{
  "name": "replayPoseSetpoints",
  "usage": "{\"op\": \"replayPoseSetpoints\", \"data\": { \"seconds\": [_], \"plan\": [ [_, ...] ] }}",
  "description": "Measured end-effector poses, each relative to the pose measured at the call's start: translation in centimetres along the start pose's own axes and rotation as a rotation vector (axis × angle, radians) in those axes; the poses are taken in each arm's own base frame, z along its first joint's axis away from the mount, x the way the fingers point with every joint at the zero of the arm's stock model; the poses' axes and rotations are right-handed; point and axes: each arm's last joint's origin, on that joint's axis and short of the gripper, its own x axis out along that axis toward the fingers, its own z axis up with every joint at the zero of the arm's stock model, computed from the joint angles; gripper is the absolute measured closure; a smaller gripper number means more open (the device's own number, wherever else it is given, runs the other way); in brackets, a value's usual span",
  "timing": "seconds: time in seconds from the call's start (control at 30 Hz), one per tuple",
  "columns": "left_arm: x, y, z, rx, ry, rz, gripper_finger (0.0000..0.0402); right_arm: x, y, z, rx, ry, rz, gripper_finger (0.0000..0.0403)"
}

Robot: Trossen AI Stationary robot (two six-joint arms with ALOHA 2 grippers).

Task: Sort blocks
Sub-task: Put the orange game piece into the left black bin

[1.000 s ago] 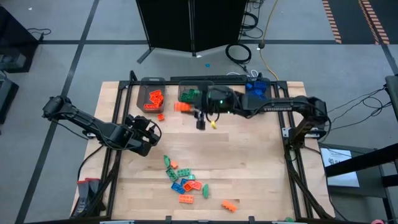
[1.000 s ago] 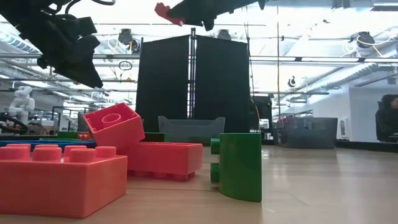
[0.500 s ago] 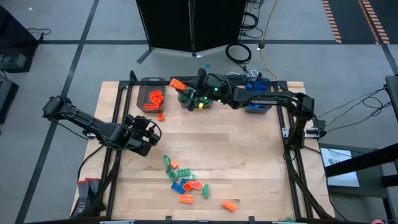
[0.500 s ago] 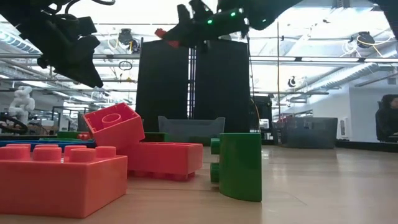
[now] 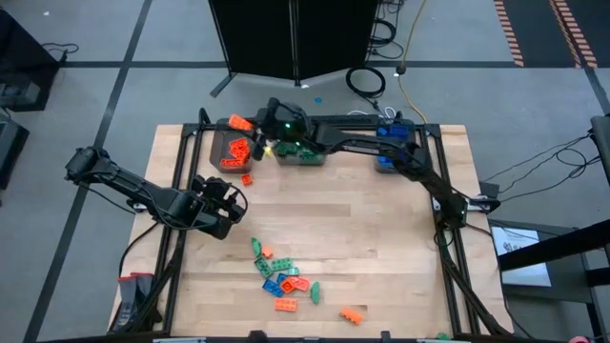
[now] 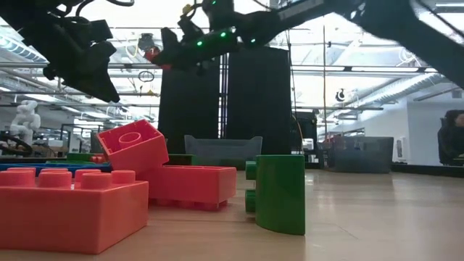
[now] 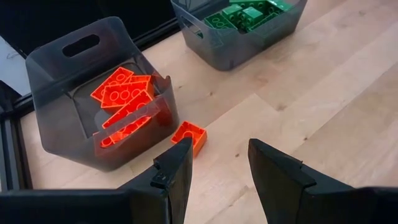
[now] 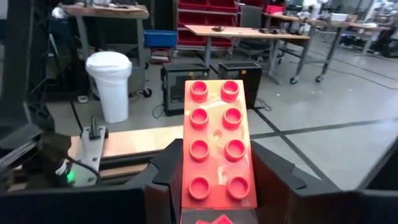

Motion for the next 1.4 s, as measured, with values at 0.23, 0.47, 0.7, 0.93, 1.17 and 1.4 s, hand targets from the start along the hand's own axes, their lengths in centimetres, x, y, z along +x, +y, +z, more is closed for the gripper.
{"op": "replayPoseSetpoints", "data": {
  "seconds": [0.23,0.47,0.7,0.93,1.17,1.4],
  "plan": [
    [0.0,0.0,0.0,0.000,0.001,-0.001,0.0241,3.8,-1.1,-2.1,0.085,0.008,0.029,0.0282],
    [0.0,0.0,0.0,0.003,0.002,0.001,0.0241,5.4,-2.3,-5.3,0.196,0.028,-0.006,0.0282],
    [0.0,0.0,0.0,0.003,0.001,0.002,0.0241,5.6,-3.2,-6.3,0.215,0.058,-0.046,0.0282],
    [0.0,0.1,0.0,0.003,-0.015,0.010,0.0241,6.2,-3.3,-7.9,0.268,0.063,-0.049,0.0282],
    [0.0,0.1,0.1,0.001,-0.024,0.014,0.0241,6.8,-2.3,-9.1,0.353,0.058,-0.033,0.0282],
    [0.0,0.0,0.1,-0.002,-0.025,0.011,0.0241,7.4,-2.1,-11.2,0.469,0.071,-0.036,0.0282]
  ]
}}
